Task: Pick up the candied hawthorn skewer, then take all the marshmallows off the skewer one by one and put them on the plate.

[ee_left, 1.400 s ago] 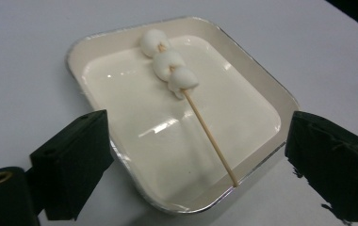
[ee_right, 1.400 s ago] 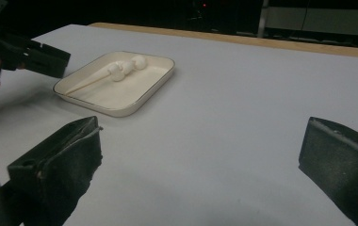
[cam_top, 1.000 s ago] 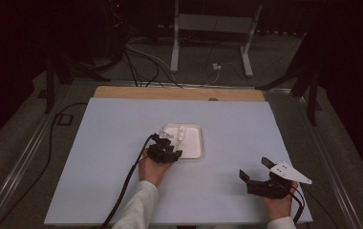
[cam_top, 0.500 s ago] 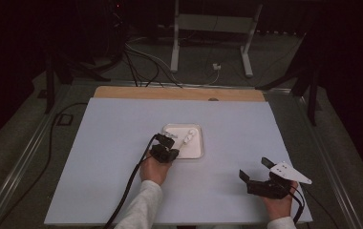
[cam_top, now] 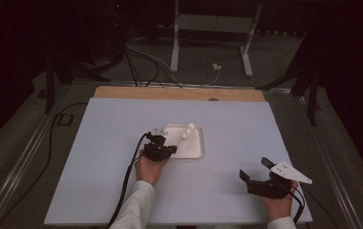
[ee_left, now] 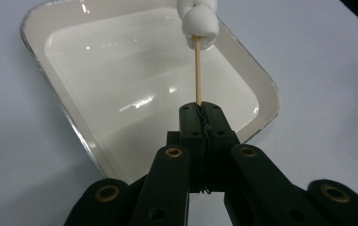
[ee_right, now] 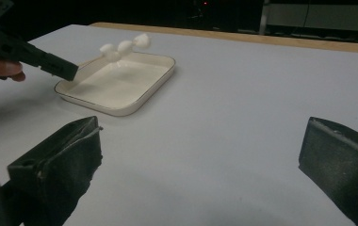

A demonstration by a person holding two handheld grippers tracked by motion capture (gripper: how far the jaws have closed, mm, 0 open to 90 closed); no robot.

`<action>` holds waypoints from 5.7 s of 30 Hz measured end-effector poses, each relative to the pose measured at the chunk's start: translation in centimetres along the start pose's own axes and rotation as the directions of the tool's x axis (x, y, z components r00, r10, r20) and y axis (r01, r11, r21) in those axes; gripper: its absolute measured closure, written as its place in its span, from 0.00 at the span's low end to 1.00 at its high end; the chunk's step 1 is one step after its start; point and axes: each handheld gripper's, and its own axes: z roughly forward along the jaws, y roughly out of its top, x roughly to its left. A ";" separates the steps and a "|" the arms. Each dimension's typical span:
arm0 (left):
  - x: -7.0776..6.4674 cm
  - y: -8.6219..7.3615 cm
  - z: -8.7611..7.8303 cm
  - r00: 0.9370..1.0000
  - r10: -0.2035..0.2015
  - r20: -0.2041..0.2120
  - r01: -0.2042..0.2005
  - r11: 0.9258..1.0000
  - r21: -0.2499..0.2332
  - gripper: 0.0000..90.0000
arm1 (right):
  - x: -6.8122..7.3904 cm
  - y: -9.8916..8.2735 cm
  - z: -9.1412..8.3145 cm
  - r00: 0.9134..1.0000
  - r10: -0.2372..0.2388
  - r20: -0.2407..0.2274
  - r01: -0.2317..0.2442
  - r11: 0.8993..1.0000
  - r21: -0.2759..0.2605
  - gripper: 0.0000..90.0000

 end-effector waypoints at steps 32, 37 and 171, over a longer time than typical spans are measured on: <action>0.2 -2.7 -6.4 0.997 0.082 0.007 -0.079 0.977 -0.198 1.00 | -0.4 4.7 2.3 0.988 0.052 -0.144 -0.060 0.997 -0.053 0.00; 0.5 -3.5 -6.9 0.996 0.092 0.015 -0.087 0.972 -0.217 1.00 | -0.2 6.4 3.3 0.980 0.048 -0.191 -0.063 0.995 -0.073 0.00; -0.4 -5.4 -6.9 0.980 0.199 0.011 -0.193 0.963 -0.190 1.00 | 8.5 10.8 17.2 0.822 0.336 -0.460 -0.215 0.931 0.295 0.02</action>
